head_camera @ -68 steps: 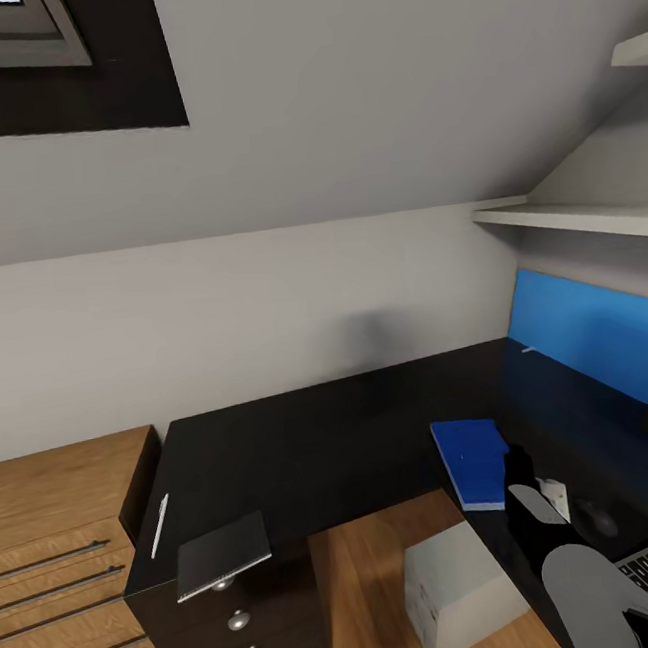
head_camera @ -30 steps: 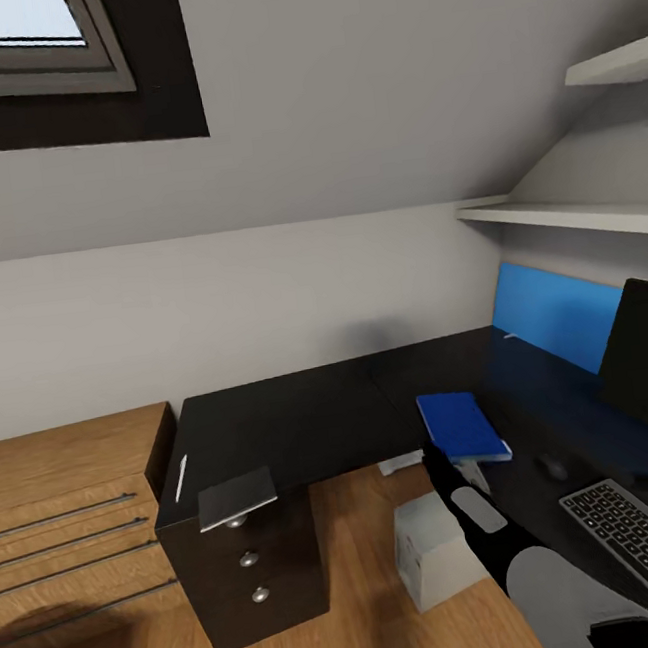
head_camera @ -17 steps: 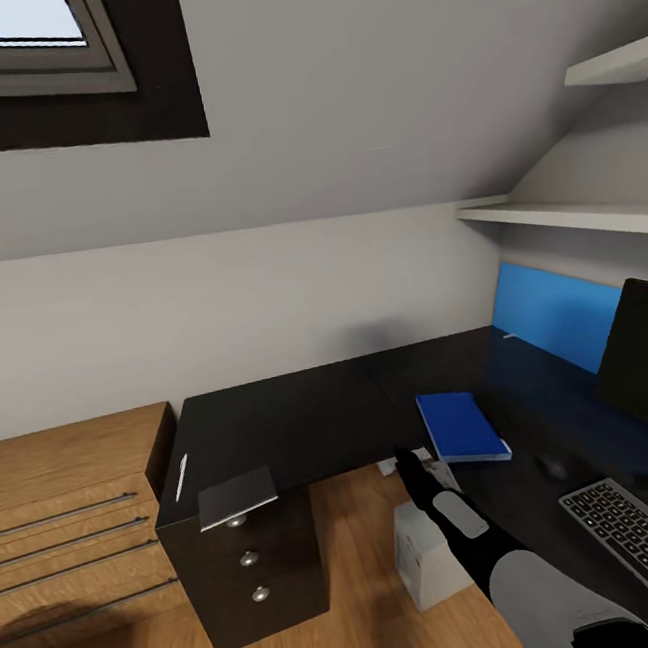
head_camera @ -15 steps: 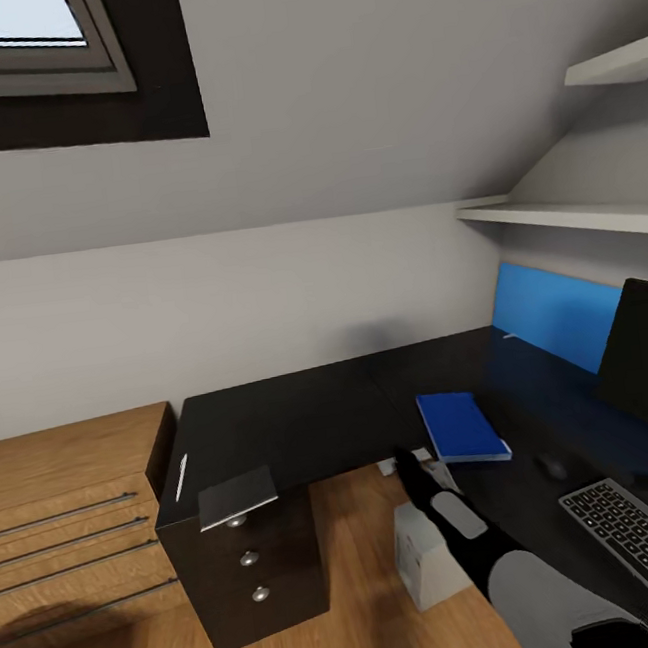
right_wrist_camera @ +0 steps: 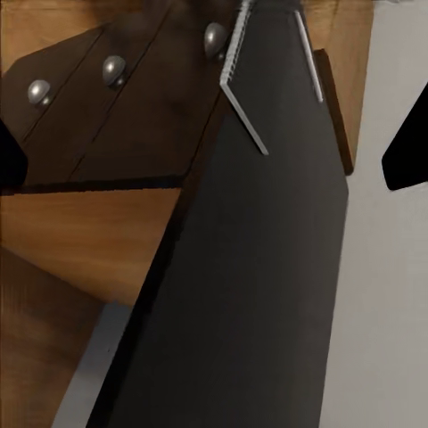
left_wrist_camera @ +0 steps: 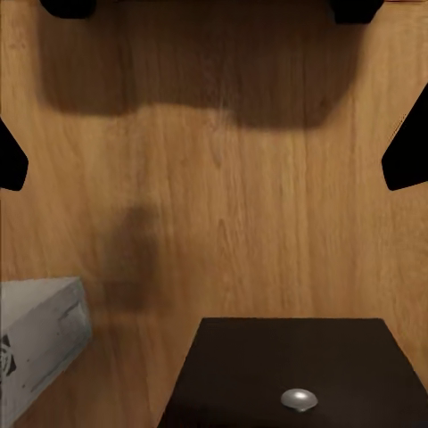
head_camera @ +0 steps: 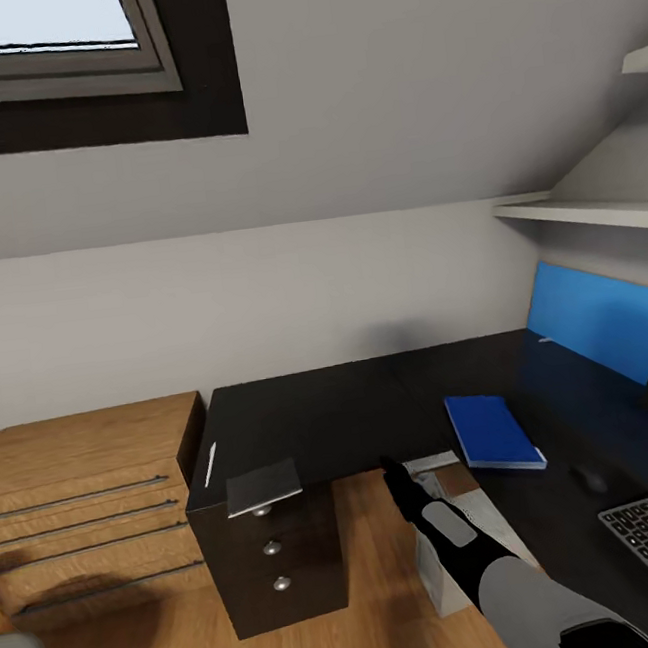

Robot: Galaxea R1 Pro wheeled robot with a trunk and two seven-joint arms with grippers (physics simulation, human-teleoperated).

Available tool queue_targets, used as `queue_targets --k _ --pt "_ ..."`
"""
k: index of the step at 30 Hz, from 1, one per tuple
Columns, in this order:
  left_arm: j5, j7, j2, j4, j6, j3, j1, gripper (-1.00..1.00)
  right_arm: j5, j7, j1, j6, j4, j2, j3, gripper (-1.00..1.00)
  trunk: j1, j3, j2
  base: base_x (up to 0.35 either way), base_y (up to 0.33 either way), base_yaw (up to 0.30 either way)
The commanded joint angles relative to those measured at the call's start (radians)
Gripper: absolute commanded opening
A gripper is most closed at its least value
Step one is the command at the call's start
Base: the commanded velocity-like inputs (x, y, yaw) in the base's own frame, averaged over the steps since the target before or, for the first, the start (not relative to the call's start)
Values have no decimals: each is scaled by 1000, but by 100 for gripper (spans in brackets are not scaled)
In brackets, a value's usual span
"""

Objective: In the bedroom, organize the workspace by keeping the computer under the desk, ensuring the monitor is on the desk, placing the keyboard on the desk next to the monitor, placing the mouse on the desk next to the keyboard, moving the folder from the swivel chair onto the desk next to the mouse, stacking the notebook on top of the folder with the pen on top of the notebook, and positioning the swivel chair next to the desk.

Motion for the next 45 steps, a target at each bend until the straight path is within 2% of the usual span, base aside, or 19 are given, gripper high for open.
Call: queue_targets --k 1,3,9,23,31,39,45 --pt "7 7 1 -3 3 7 0 100 -9 2 -1 5 2 1 6 100 0 -1 -1 0 0 271" --pt "9 7 0 -3 3 39 0 100 -9 1 -1 27 6 5 6 100 0 -1 -1 0 0 272" --pt "12 6 -1 -4 4 93 0 100 -9 -1 -1 87 17 19 5 100 0 -1 -1 0 0 274" --pt "12 7 -1 -3 4 103 0 100 -9 2 -1 97 40 19 6 100 0 -1 -1 0 0 275" --pt "13 6 -1 -3 4 102 0 100 -9 2 -1 97 41 19 5 100 31 -26 -57 0 0 256" --pt "12 6 -1 -3 4 102 0 100 -9 5 -1 98 39 19 2 100 61 -51 -113 0 0 75" --pt "13 6 -3 -3 5 102 0 100 -9 53 0 138 37 16 0 100 84 -70 -155 0 0 8"
